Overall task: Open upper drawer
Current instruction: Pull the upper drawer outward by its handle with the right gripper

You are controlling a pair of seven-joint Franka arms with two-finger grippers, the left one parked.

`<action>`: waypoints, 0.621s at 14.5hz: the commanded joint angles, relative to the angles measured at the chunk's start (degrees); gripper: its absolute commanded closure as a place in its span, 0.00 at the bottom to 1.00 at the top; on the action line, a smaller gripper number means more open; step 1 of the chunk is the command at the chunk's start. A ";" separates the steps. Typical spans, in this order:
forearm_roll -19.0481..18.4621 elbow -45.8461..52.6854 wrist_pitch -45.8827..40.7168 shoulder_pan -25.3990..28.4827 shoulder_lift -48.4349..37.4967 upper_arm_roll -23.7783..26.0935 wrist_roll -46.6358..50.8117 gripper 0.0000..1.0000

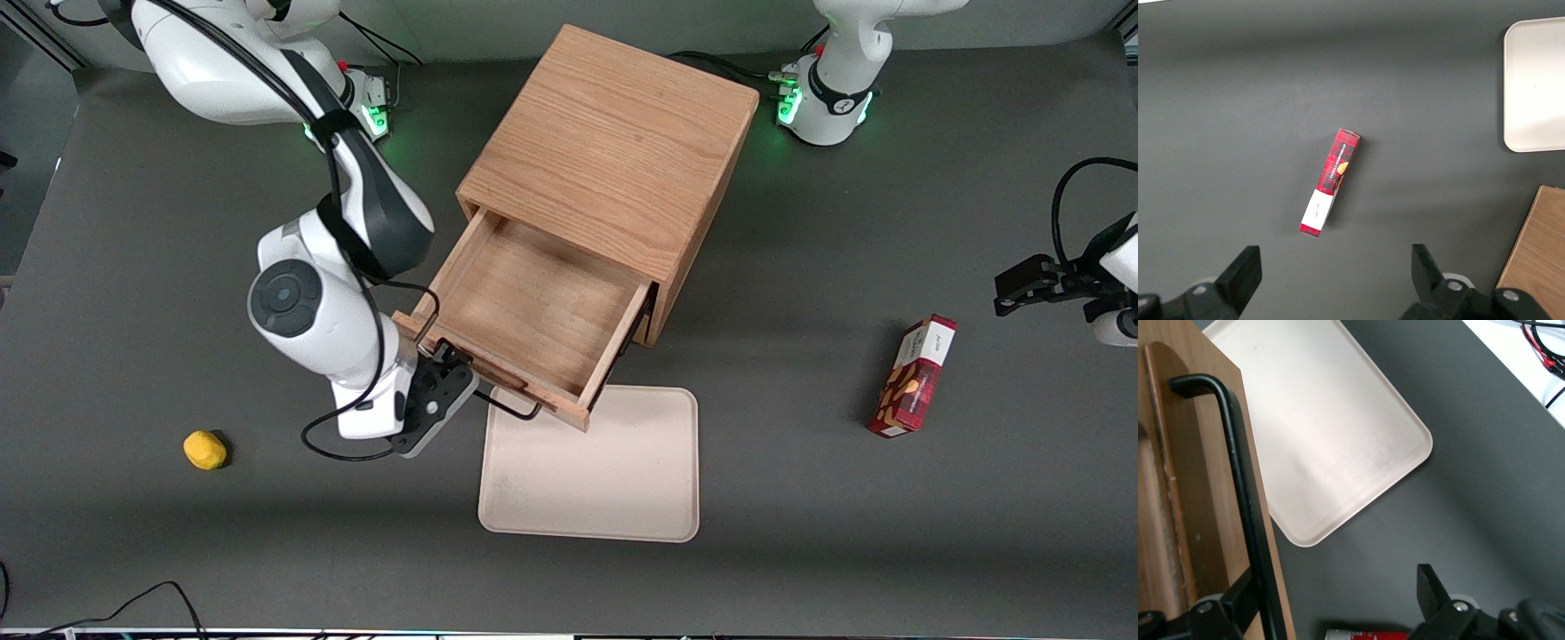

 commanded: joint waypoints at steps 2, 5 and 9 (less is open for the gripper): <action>4.15 2.41 -0.70 -0.43 0.29 -2.61 -2.45 0.00; 4.23 3.90 -0.70 -0.43 0.55 -2.70 -2.01 0.00; 4.93 4.87 -1.40 -1.65 -2.33 -2.78 -1.66 0.00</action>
